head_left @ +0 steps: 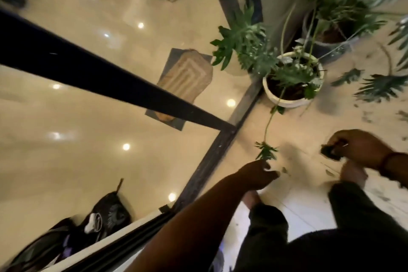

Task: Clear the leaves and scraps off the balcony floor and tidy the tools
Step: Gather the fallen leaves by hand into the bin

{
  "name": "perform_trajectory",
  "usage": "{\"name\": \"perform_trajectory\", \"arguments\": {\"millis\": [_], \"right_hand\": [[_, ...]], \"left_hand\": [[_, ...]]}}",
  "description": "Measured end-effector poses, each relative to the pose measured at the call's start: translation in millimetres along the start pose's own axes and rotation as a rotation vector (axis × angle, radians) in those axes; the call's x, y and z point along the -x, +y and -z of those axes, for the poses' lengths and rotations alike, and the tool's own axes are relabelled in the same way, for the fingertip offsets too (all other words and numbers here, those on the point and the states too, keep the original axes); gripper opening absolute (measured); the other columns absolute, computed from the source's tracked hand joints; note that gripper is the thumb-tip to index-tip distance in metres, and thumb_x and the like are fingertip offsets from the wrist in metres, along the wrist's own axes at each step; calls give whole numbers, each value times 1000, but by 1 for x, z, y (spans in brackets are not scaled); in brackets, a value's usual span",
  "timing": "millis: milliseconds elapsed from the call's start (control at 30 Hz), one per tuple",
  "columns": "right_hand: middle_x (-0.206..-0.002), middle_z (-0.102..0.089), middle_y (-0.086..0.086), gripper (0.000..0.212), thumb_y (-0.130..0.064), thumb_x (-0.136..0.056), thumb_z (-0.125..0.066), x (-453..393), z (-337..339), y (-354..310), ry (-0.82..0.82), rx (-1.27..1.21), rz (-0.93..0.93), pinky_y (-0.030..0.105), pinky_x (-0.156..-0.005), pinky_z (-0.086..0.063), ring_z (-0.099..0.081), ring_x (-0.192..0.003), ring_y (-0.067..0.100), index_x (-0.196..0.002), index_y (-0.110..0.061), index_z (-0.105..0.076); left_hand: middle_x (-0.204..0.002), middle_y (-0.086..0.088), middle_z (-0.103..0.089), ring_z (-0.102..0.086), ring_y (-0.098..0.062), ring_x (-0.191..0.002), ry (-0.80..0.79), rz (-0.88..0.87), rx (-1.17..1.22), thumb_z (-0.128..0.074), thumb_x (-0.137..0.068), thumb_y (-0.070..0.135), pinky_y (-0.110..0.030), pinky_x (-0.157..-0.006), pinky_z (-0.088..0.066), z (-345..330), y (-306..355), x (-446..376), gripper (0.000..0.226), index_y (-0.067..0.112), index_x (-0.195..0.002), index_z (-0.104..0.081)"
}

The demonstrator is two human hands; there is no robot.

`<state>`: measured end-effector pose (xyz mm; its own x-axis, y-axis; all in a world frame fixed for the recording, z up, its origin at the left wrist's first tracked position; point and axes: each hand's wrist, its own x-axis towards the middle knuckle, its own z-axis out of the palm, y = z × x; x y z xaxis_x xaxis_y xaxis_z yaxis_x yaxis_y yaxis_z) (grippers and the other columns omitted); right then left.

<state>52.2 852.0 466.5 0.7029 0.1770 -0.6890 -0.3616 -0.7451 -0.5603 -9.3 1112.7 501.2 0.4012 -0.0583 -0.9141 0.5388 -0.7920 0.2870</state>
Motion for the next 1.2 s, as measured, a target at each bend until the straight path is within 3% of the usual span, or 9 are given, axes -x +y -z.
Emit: {"name": "perform_trajectory", "arguments": {"millis": [100,233,433,533,600,733,867,1000,1200], "right_hand": [[-81,-68,10,19,1,-77,-74,-32,-41,22,-35,-88,-77,31,-73,-43,-61,-79,29,-76,-17,-67],[-77,-68,16,11,1,-81,-73,-77,-96,48,-105,-385,-230,29,-60,-55,-63,-66,28,-88,-8,-70],[-74,-67,9,12,1,-87,-65,-151,-153,99,-202,-625,-408,23,-58,-56,-63,-64,17,-86,-10,-67],[-79,-68,10,13,2,-86,-66,-183,-164,127,-261,-643,-428,22,-56,-55,-65,-70,19,-90,-10,-66],[-85,-70,10,19,0,-83,-71,-204,-170,144,-308,-597,-417,24,-59,-55,-68,-74,18,-98,-9,-63],[-88,-70,15,34,3,-75,-77,-242,-180,163,-349,-493,-407,31,-62,-58,-70,-74,20,-103,-4,-59],[-96,-67,13,31,-24,-80,-79,-286,-180,170,-385,-138,-315,29,-64,-53,-65,-76,23,-100,-11,-60],[-121,-61,13,32,-33,-91,-66,-347,-172,176,-257,471,-110,30,-87,-42,-56,-110,29,-114,-11,-59],[-144,-41,21,64,-32,-92,-61,-444,-185,167,-178,664,-6,45,-108,-38,-42,-131,39,-147,-15,-34]], "left_hand": [[-142,-5,-49,-50,-19,-120,-51,-9,156,-54,-99,42,-29,-99,-38,-10,-7,-52,46,12,-133,-55],[-113,-18,-61,-53,-13,-79,-84,5,486,-58,-98,15,-18,-68,-44,-31,-17,-124,22,2,-116,-62],[-118,-3,-57,-53,-23,-117,-205,51,908,-63,-67,43,-37,-97,-41,-99,-22,-247,68,20,-130,-52],[-102,-5,-61,-56,-23,-104,-234,56,1150,-64,-77,37,-28,-82,-47,-130,-29,-297,57,12,-128,-55],[-88,-3,-65,-60,-17,-89,-251,62,1276,-59,-92,23,-23,-71,-52,-146,-36,-326,27,9,-115,-61],[-112,-18,-66,-68,-24,-92,-229,117,1388,-55,-96,9,-27,-68,-59,-161,-53,-364,34,-4,-127,-57],[-88,-9,-67,-67,-17,-70,-192,174,1423,-41,-101,1,-25,-59,-56,-156,-73,-390,20,4,-103,-60],[-87,-8,-69,-67,-20,-72,-59,213,1415,-40,-101,-1,-30,-62,-56,-134,-99,-411,22,6,-102,-61],[-91,-11,-63,-56,-18,-73,11,178,1365,-40,-101,0,-25,-65,-50,-89,-127,-447,21,3,-112,-58]]}}
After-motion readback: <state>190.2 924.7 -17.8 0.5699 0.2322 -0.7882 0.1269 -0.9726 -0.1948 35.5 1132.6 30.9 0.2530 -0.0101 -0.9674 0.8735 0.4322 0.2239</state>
